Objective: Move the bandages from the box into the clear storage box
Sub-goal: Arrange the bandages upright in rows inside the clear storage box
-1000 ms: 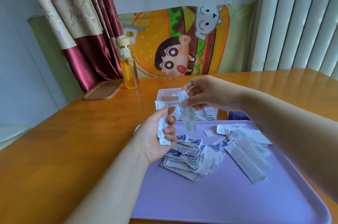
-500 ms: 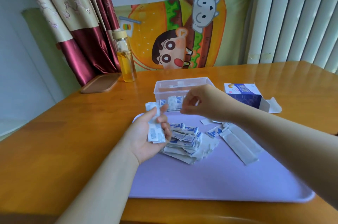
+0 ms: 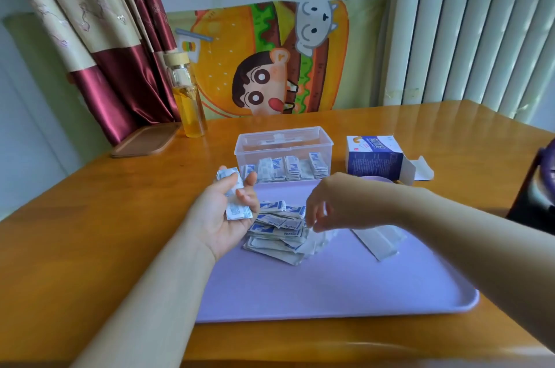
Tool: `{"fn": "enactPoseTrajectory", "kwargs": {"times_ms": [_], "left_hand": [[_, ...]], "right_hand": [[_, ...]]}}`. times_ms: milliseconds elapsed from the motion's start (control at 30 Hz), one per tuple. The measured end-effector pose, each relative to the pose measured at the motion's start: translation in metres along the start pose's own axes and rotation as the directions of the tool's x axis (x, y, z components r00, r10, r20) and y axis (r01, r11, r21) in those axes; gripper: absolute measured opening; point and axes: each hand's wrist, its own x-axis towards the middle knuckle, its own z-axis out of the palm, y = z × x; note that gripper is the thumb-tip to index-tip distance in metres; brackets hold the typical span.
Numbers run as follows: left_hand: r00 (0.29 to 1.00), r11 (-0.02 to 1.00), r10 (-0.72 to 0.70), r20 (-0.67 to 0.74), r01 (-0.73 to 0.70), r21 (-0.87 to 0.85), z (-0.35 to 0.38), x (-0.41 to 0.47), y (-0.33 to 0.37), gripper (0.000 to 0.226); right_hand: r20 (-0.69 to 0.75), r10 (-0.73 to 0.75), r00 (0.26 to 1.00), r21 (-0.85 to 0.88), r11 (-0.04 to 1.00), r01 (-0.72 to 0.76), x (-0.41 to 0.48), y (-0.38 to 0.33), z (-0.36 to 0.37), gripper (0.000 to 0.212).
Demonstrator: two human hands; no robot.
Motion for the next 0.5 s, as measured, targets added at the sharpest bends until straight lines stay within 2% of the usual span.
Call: {"fn": "enactPoseTrajectory", "kwargs": {"times_ms": [67,200,400,500], "left_hand": [[1.0,0.999,0.028,-0.014,-0.029,-0.018,-0.002,-0.004,0.005,0.02],[0.999,0.999,0.033,-0.016,-0.033,-0.003,-0.013,-0.009,0.013,0.027],[0.999,0.999,-0.03,-0.014,0.03,0.041,-0.02,-0.012,0.009,0.017],[0.999,0.998,-0.046,-0.023,0.047,0.05,-0.019,-0.011,0.006,0.011]], "right_hand": [[0.01,-0.05,0.999,0.012,0.999,0.05,0.006,-0.013,0.006,0.015],[0.029,-0.037,0.999,-0.03,0.999,0.038,0.011,-0.018,0.014,0.019],[0.026,0.008,1.0,-0.036,0.999,-0.007,0.012,-0.014,0.02,0.024],[0.012,0.023,1.0,-0.093,0.995,-0.022,0.015,-0.015,0.021,0.027]]}}
